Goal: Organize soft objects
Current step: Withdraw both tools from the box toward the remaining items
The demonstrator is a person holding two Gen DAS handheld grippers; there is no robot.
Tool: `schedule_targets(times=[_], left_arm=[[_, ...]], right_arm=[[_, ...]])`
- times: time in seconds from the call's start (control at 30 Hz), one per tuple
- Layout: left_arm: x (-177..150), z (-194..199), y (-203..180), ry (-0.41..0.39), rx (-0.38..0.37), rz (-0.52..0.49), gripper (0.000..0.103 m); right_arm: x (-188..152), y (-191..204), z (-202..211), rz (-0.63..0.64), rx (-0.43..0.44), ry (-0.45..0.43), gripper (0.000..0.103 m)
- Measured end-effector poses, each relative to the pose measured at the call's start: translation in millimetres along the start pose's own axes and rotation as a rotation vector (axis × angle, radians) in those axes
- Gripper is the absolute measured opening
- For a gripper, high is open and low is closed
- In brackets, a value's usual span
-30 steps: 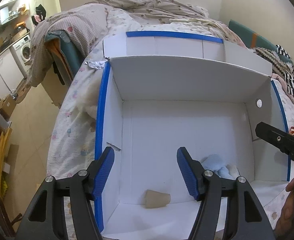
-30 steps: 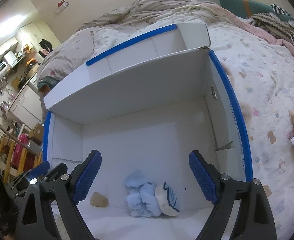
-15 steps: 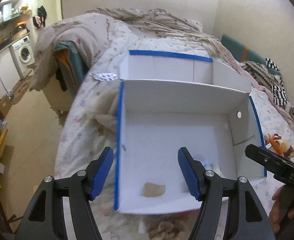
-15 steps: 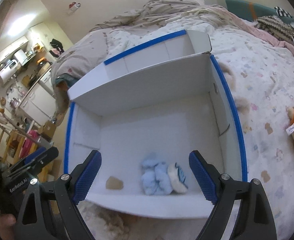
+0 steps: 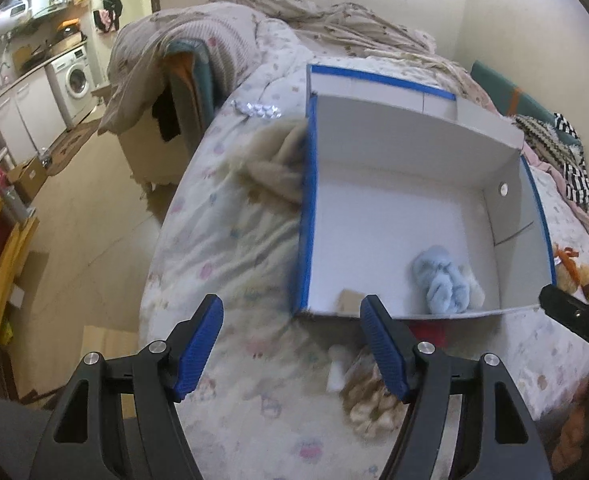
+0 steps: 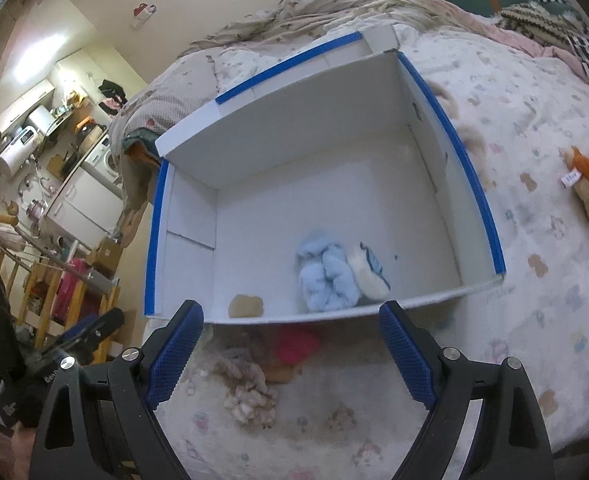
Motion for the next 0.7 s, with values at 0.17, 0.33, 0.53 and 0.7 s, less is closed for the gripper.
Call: schedule_targets(times=[0.17,0.33,0.53,0.7], left_arm=[[-15.3,-1.5,8.6,0.030,0.004,0.030,0.068],[-28.2,-7.9,18.2,0.071,0.004,0.089,0.068],[-37.1,-19.2,26.9,0.129,0.020,0.152,0.068],[-38.2,-24.8,32.0,0.149,0.011,0.185,0.068]], right_arm=[[-16.3,-4.6,-1.5,-0.037,-0.020,0.023,0.095],[-29.5,5.9,-22.8,0.012,-0.001,0.119,0.095],[-47.1,31.9,-67.5,0.058,0.089,0.296,0.080],[-59.5,46.1,-100.2,0.120,0.051,0.385,0.056]])
Point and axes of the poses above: each gripper's, at about its wrist camera, not at the fingertips, and z roughly against the way its jaws point, y to its left, x to its top, the point moved 3 cm from there along -z, roughly the way its jaws point, and after that the axes turned 8 degrees about -x, right-handed, at the moved point
